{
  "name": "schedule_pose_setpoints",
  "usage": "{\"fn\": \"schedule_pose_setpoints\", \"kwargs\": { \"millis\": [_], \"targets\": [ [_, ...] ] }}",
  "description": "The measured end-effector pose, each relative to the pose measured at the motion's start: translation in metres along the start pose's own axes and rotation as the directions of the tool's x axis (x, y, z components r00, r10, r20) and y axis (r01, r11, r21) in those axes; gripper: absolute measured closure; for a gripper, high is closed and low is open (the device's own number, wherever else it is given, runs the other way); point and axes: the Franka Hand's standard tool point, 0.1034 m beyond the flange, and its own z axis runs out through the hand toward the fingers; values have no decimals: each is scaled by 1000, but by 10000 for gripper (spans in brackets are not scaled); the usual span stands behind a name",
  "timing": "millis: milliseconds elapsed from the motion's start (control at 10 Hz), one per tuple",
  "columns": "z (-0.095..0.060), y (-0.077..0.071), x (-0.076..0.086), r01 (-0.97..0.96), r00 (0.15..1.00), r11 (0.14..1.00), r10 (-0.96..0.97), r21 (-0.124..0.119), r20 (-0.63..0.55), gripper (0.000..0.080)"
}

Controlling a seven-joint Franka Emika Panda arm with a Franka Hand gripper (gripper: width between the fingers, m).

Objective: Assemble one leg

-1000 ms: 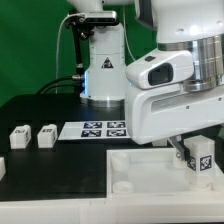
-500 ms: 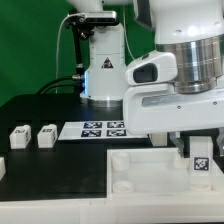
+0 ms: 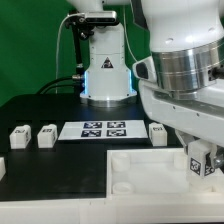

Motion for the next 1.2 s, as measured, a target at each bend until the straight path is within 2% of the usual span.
{"fn": "schedule_pose_setpoints", "kwargs": {
  "millis": [200, 400, 500, 600, 700, 800, 1000, 1100, 1200],
  "targets": [
    [0, 0, 0, -141, 990, 990, 141, 12, 4, 499],
    [1, 0, -1, -131, 991, 991, 131, 12, 6, 499],
    [2, 0, -2, -73, 997, 997, 73, 11, 6, 319],
    [3, 2, -3, 58, 998, 998, -58, 7, 1, 319],
    [3, 2, -4, 200, 980, 980, -200, 3, -4, 202],
    [2, 1, -6, 322, 947, 947, -322, -3, -13, 161],
    [4, 2, -5, 487, 873, 873, -487, -6, -11, 152],
    [4, 2, -5, 597, 802, 802, -597, -15, -14, 152],
    [4, 1, -6, 735, 676, 676, -737, -45, -35, 151]
  ]
}}
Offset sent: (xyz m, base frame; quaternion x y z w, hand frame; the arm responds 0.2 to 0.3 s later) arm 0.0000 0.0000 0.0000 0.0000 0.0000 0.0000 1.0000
